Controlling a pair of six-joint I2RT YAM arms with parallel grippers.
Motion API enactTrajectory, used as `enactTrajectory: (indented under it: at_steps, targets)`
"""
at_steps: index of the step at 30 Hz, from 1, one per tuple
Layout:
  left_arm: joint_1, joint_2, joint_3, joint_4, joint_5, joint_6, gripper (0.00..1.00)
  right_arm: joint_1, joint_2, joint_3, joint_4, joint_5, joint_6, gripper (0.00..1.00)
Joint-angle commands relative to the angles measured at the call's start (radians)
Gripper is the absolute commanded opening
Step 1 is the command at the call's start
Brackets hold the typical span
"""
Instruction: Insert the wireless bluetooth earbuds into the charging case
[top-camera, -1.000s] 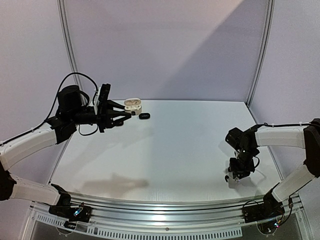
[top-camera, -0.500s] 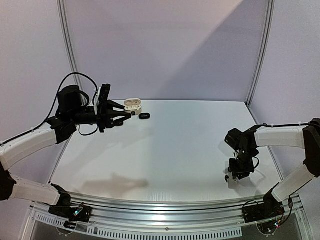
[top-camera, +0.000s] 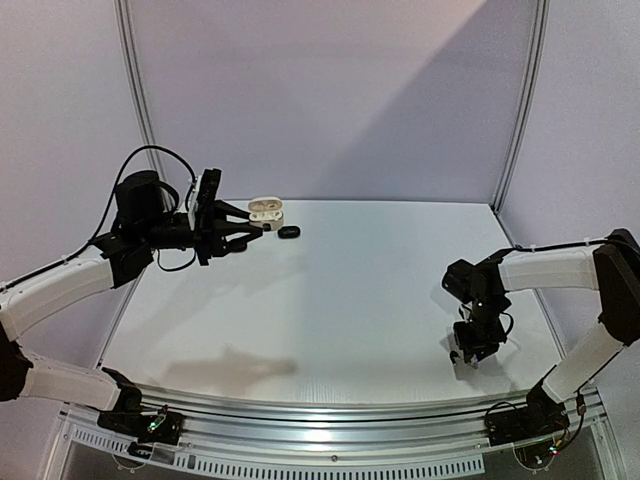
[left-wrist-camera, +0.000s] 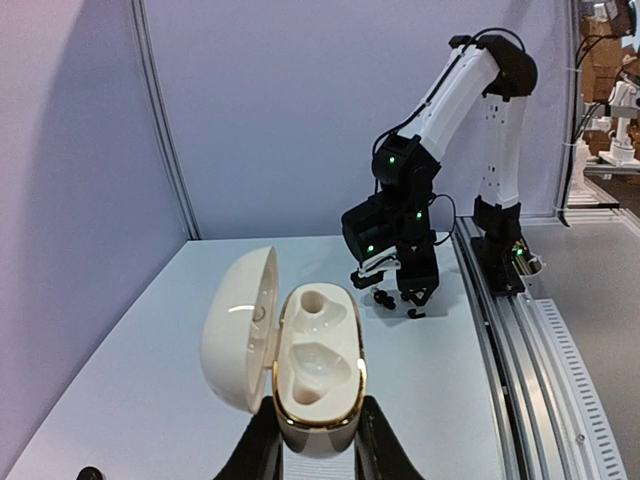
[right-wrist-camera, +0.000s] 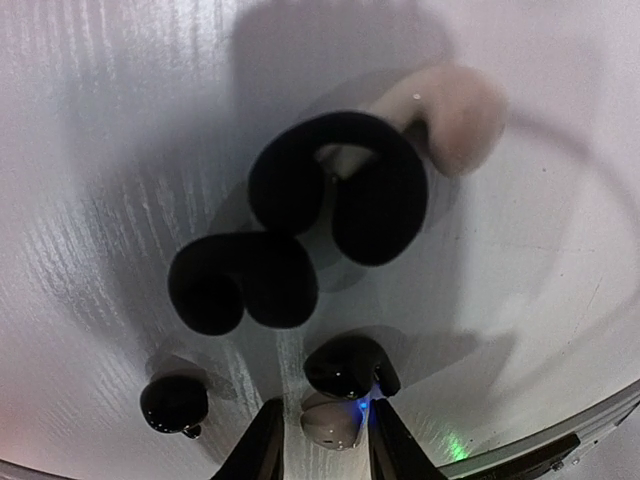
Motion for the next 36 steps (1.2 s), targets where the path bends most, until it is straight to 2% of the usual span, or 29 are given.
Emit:
enactTrajectory:
  at_steps: [1, 5, 21, 36]
  targets:
    - [-0.009, -0.014, -0.018, -0.005, 0.014, 0.015, 0.0, 0.026, 0.053, 0.015, 0.001, 0.019, -0.037, 0.27]
    - [-0.009, -0.014, -0.018, -0.005, 0.014, 0.018, 0.0, 0.045, 0.069, 0.021, -0.005, 0.006, -0.034, 0.23]
    - [-0.009, -0.017, -0.021, -0.009, 0.03, 0.03, 0.0, 0.066, 0.092, 0.032, 0.006, -0.013, -0.088, 0.28]
    - [-0.009, -0.018, -0.021, -0.017, 0.029, 0.041, 0.0, 0.067, 0.121, 0.033, 0.022, -0.037, -0.1, 0.1]
